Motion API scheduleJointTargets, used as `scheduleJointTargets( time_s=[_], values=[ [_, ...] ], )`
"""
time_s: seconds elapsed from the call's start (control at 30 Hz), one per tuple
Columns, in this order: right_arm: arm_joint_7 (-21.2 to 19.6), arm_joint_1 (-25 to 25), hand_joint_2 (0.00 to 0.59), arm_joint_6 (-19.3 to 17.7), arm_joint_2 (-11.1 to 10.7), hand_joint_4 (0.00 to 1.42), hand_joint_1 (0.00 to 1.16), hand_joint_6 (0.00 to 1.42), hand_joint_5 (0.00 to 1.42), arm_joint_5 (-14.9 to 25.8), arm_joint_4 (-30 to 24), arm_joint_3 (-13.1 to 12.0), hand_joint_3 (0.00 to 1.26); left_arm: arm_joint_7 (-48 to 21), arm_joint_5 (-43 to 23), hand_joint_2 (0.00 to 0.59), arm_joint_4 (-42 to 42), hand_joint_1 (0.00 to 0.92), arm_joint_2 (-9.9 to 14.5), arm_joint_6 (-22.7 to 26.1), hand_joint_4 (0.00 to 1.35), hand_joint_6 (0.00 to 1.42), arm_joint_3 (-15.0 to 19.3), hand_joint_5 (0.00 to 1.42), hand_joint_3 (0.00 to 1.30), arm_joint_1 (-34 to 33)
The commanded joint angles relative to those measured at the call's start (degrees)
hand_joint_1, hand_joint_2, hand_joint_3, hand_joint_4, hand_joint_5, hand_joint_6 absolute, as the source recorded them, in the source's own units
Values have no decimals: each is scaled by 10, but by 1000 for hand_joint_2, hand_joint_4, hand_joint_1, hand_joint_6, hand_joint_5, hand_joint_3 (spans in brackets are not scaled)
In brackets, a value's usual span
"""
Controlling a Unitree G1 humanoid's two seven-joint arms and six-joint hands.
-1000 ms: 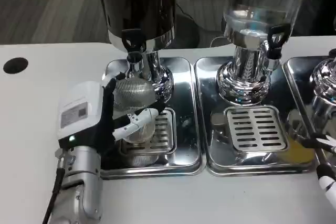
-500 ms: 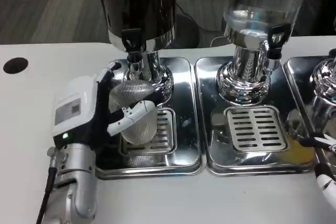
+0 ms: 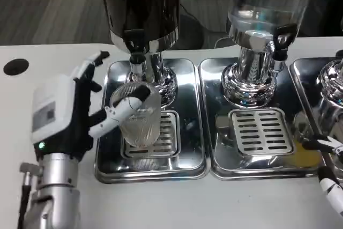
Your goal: Grasp the cup under the faucet to collect the drink, then remove the cup.
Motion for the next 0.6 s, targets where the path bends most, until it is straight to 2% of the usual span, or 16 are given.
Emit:
scheduleJointTargets(
  time_s=[0.03,0.27,0.6],
  values=[
    [2,5,453,3,0,142,398,25,118,-3,-14,4,316,-15,-17,41,-40,0,6,-21,246,801,13,539,269,9],
    [1,10,451,5,2,142,400,25,118,-7,-27,8,316,-58,-36,46,-107,0,6,-19,243,890,26,632,285,9],
    [1,16,445,3,0,142,397,25,119,-2,-32,4,316,-107,-33,43,-168,0,-10,1,310,1025,15,789,351,1]
  ],
)
